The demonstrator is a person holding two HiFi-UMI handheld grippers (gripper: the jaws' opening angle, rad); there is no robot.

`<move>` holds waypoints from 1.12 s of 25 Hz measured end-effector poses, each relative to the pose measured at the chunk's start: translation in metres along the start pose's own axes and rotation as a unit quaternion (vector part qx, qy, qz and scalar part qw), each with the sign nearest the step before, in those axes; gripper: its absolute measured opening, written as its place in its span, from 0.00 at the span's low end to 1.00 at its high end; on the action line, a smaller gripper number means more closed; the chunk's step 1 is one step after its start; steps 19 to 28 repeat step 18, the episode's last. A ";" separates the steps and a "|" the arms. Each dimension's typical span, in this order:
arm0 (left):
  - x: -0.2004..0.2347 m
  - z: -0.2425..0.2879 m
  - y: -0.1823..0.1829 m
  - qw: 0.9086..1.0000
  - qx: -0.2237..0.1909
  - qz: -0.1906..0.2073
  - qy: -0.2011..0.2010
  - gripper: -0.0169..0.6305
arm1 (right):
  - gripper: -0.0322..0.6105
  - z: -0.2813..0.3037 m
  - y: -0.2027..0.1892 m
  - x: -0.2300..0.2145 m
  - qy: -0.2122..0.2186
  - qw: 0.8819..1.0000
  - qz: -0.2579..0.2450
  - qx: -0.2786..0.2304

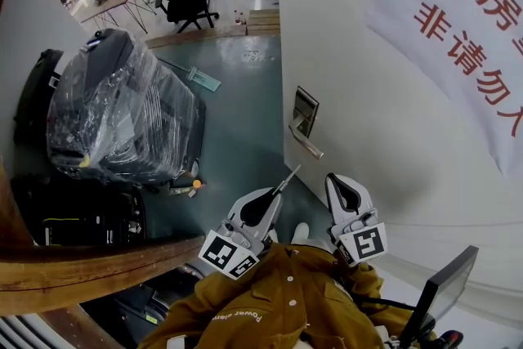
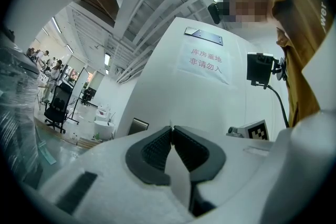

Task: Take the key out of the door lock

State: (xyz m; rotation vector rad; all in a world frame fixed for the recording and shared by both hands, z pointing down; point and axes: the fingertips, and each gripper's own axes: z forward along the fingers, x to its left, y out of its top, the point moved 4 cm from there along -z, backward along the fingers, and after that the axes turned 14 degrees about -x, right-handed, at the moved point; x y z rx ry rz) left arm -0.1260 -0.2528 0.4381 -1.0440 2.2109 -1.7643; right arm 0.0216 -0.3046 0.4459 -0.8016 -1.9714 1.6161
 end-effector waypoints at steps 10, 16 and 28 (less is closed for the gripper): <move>0.004 0.005 -0.003 1.000 0.006 -0.002 0.005 0.06 | 0.06 0.006 -0.002 0.000 0.017 1.000 0.010 -0.003; 0.004 0.003 -0.004 1.000 0.003 -0.019 0.012 0.06 | 0.06 0.006 -0.002 0.003 0.019 1.000 0.012 0.001; 0.006 0.003 -0.003 1.000 0.002 -0.022 0.012 0.06 | 0.06 0.006 -0.002 0.005 0.019 1.000 0.012 0.001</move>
